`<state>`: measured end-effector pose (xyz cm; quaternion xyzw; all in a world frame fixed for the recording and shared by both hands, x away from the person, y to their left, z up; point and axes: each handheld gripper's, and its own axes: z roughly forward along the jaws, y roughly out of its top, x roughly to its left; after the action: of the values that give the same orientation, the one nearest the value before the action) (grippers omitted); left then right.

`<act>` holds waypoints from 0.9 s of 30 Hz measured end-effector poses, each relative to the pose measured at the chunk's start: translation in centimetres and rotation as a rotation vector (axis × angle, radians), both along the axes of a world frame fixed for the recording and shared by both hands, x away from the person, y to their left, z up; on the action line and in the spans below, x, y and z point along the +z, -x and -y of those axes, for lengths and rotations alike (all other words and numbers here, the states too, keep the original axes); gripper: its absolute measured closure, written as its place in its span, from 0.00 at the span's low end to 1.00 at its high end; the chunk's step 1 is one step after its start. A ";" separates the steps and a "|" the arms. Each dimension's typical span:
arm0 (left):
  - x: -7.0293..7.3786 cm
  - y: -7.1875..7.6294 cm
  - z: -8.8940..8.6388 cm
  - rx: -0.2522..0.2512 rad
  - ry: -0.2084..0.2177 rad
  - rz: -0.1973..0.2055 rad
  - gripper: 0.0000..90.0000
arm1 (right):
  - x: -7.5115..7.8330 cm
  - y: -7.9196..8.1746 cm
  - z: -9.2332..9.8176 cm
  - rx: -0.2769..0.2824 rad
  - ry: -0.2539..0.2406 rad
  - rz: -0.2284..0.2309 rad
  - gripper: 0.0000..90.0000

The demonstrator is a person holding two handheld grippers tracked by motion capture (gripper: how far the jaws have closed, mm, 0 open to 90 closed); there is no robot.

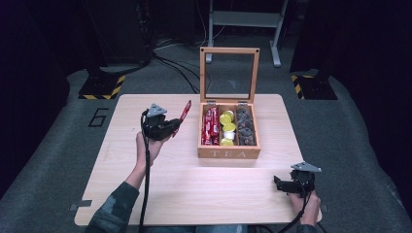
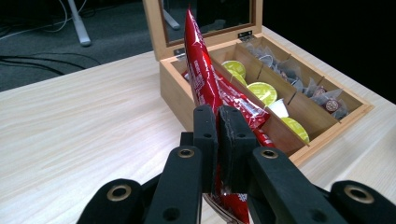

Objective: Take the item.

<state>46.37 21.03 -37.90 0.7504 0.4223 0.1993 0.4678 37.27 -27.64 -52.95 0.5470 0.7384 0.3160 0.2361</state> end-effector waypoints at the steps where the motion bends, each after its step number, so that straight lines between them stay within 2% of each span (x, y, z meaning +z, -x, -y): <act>1: 0.1 0.1 -0.2 0.001 -0.001 0.001 0.95 | 0.0 0.0 0.0 0.000 0.000 0.000 0.04; 19: 0.1 0.9 -3.7 0.051 -0.015 0.019 0.95 | 0.0 0.0 0.0 -0.001 0.000 0.000 0.04; 23: 0.0 1.1 -4.3 0.073 -0.001 0.017 0.95 | 0.0 0.0 0.0 -0.002 0.000 0.000 0.04; 27: -0.2 1.2 -5.1 0.086 -0.005 0.017 0.95 | 0.0 0.0 0.0 -0.002 0.000 0.000 0.04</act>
<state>45.13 26.10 -38.07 0.7309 0.4497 0.2269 0.4605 37.28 -27.63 -52.95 0.5477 0.7379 0.3157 0.2363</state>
